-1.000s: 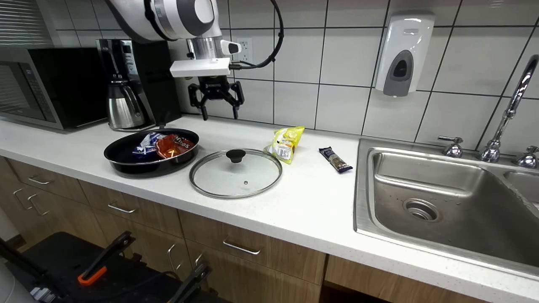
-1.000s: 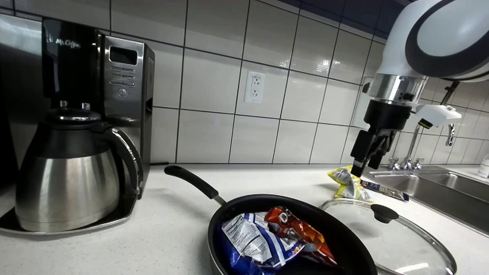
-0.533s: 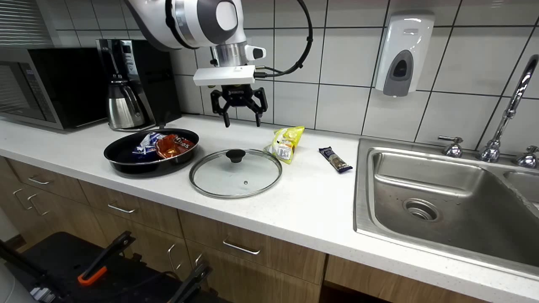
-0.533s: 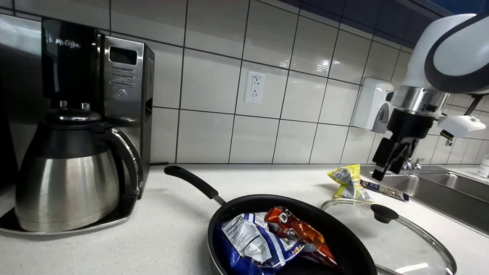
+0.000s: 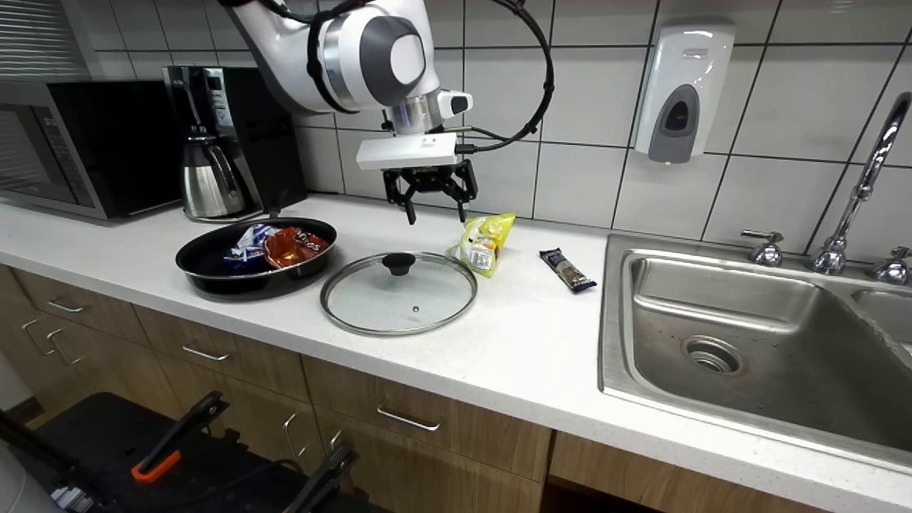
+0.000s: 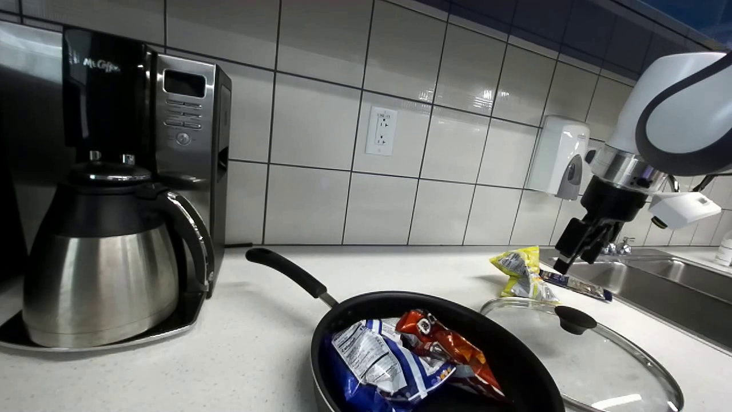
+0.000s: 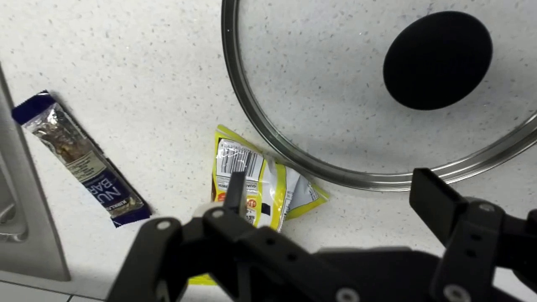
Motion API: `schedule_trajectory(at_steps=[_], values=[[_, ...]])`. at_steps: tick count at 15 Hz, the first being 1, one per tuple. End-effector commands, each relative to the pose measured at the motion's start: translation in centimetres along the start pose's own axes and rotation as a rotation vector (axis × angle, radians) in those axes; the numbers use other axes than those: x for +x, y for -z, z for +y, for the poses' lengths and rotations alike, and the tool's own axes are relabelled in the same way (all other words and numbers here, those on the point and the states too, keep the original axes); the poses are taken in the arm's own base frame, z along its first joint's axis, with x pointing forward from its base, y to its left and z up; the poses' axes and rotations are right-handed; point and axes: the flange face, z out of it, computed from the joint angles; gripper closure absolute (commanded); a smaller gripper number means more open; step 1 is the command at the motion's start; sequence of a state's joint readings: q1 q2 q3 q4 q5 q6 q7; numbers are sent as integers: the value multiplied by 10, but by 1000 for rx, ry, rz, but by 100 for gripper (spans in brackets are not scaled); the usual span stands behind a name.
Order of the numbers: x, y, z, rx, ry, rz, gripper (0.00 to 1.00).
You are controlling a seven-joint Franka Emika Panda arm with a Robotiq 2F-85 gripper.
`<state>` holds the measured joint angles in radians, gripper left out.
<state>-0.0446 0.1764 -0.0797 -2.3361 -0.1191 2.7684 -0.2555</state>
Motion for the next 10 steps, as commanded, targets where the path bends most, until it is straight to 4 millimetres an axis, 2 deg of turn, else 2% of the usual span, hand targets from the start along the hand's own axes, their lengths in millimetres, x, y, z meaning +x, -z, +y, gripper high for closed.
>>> schedule_trajectory(at_steps=[1,10], values=[[7,-14,9,-28,-22,60,0],[4,-16,7,-27,-21,80,0]])
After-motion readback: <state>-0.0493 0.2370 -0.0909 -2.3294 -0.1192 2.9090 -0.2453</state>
